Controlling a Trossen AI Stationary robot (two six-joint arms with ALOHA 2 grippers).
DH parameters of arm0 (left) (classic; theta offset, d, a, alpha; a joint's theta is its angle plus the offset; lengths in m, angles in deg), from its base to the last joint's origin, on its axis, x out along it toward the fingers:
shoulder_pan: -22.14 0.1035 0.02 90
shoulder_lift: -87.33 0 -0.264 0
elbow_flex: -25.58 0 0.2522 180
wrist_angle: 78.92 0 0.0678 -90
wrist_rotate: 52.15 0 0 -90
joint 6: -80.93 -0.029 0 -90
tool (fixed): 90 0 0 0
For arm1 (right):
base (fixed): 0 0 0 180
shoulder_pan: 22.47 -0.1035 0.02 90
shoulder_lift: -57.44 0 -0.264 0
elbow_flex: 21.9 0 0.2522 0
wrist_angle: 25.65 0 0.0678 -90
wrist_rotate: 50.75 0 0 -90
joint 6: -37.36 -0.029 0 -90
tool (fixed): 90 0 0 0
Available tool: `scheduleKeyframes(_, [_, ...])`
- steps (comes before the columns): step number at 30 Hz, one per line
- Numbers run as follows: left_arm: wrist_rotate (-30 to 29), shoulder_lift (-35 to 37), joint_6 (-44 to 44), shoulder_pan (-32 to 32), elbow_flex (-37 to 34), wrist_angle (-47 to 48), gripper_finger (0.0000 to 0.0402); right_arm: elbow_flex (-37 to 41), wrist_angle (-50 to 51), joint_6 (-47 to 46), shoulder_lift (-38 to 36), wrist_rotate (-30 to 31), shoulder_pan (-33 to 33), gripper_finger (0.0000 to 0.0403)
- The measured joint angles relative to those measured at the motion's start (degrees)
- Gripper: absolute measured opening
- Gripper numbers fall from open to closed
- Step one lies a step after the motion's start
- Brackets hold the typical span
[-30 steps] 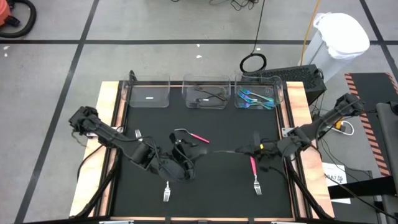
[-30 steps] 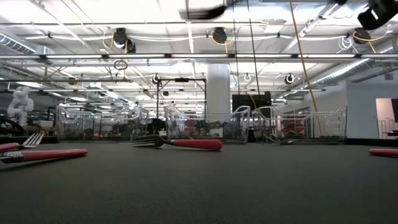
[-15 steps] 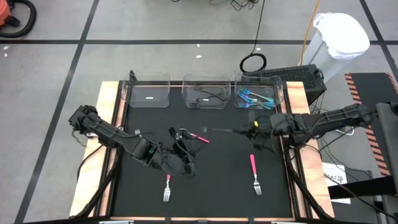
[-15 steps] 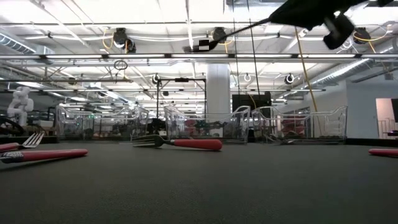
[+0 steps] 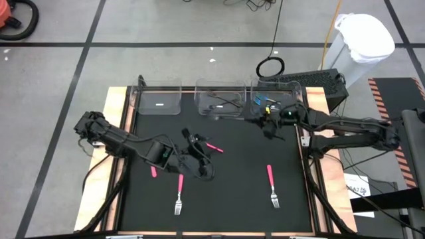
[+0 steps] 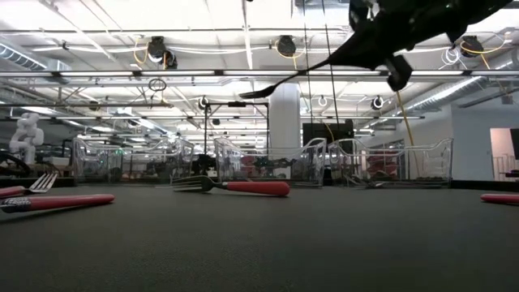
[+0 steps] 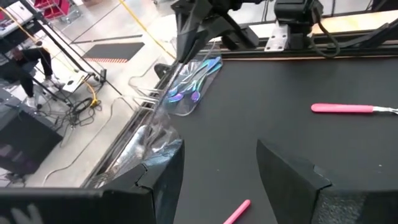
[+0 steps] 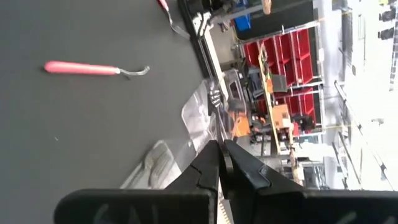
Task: Sort silverware by color (type)
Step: Put the black fork into the middle transparent bin
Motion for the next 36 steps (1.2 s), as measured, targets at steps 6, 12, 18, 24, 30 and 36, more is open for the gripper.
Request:
scheduleKeyframes(6, [0.5,0.0,0.0,0.9,0.0,0.8,0.0202,0.0,-5.1,0.2,2.8,-6.6,5.5,0.0008])
scheduleKeyframes(12, [1.0,0.0,0.1,1.0,-0.5,0.2,0.0202,0.0,-10.3,0.0,5.2,-10.7,9.3,0.0008])
scheduleKeyframes(18, [1.7,1.1,0.6,1.1,-4.9,0.2,0.0202,0.0,-14.1,-0.3,7.4,-10.7,12.6,0.0008])
scheduleKeyframes(24, [-0.4,5.2,4.5,1.9,-9.6,-0.1,0.0202,0.0,-15.2,-1.6,8.9,-10.9,14.6,0.0008])
scheduleKeyframes(30, [0.2,11.4,5.0,3.0,-19.5,-6.6,0.0202,0.0,-15.7,-2.5,10.1,-14.9,15.4,0.0008])
scheduleKeyframes(36, [3.2,15.9,5.0,6.3,-26.5,-14.6,0.0202,0.0,-20.2,-3.1,11.5,-15.2,16.4,0.0008])
